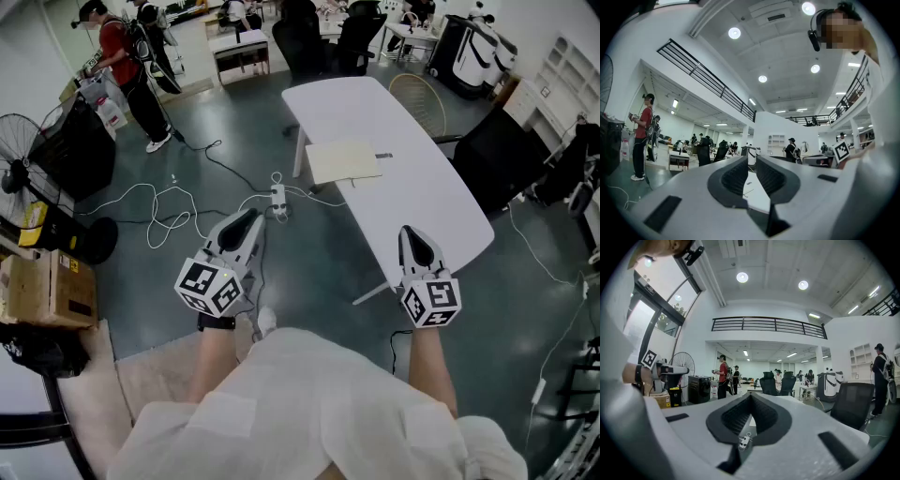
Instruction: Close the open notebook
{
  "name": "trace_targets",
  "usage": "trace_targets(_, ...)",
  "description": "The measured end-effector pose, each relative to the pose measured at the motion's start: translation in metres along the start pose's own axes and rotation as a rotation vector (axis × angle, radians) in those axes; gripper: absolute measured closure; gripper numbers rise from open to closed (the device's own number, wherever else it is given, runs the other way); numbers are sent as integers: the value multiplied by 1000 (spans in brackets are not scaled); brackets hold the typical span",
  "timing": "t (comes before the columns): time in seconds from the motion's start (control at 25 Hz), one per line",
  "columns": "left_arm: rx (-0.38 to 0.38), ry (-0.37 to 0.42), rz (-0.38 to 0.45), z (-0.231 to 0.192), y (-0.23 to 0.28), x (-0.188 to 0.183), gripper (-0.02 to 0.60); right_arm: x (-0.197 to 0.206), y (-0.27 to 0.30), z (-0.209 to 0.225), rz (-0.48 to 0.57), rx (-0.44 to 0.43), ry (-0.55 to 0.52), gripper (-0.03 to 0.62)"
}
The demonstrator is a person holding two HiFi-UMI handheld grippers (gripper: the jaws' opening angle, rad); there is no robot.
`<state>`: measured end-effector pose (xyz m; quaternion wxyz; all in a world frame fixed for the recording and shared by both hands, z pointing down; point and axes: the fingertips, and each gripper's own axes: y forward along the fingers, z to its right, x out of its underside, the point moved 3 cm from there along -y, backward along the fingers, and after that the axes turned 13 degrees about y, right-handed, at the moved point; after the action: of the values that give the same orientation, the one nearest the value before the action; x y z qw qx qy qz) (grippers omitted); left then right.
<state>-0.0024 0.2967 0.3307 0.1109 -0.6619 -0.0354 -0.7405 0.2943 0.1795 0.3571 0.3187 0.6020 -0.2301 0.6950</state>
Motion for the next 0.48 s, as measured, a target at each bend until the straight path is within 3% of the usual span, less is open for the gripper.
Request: trace_targets(0.48, -19, -2, 4, -3, 2, 2, 529, 2, 5, 0, -2, -11, -2, 592)
